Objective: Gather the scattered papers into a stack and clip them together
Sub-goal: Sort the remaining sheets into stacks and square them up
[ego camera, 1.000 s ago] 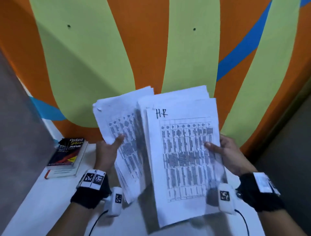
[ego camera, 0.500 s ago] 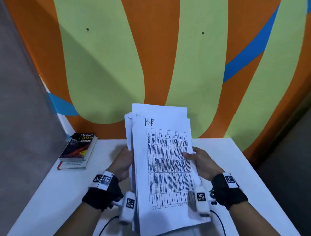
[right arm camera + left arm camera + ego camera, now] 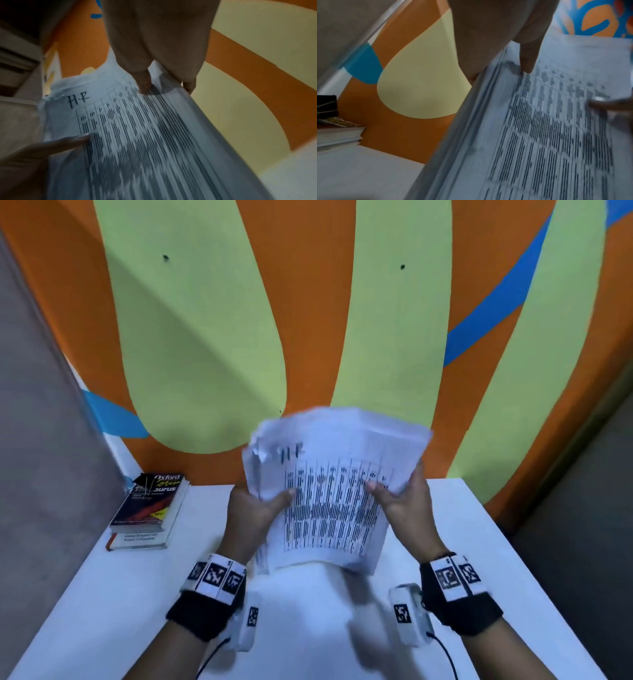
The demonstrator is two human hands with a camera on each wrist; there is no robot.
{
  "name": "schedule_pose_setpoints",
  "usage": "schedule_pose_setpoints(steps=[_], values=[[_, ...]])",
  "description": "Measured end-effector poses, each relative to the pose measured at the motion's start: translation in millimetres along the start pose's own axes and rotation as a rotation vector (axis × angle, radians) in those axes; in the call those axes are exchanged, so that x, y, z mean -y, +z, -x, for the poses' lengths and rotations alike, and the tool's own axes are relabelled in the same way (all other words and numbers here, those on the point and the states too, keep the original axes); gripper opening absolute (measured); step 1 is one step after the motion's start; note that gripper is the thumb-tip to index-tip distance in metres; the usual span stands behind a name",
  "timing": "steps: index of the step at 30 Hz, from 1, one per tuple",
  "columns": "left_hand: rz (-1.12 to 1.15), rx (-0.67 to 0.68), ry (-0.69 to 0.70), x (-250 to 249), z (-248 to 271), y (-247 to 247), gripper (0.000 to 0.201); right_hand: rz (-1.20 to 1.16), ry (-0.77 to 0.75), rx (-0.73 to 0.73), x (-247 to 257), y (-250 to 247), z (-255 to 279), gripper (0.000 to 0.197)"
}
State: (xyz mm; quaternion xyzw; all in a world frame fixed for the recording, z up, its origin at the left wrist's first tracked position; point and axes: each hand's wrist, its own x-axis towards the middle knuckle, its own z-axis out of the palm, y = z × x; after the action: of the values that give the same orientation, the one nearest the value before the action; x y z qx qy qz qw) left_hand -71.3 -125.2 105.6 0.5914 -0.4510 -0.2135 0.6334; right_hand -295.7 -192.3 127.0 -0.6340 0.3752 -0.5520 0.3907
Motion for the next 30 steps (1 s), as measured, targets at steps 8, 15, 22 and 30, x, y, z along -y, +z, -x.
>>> schedule_pose_setpoints(steps=[8, 15, 22, 30], values=[[-0.040, -0.088, -0.064, 10, 8, 5, 0.096, 0.432, -0.484, 0.016, 39, -7, -27, 0.072], [-0.088, -0.155, 0.104, 1, 13, 8, 0.046, -0.013, 0.005, 0.080, 1, -6, -13, 0.075], [-0.049, -0.116, 0.123, -1, 6, 17, 0.014, 0.048, -0.001, -0.001, -9, 12, -4, 0.017], [0.015, 0.018, 0.106, 2, 6, 15, 0.046, 0.071, -0.155, -0.042, 5, -1, -3, 0.083]])
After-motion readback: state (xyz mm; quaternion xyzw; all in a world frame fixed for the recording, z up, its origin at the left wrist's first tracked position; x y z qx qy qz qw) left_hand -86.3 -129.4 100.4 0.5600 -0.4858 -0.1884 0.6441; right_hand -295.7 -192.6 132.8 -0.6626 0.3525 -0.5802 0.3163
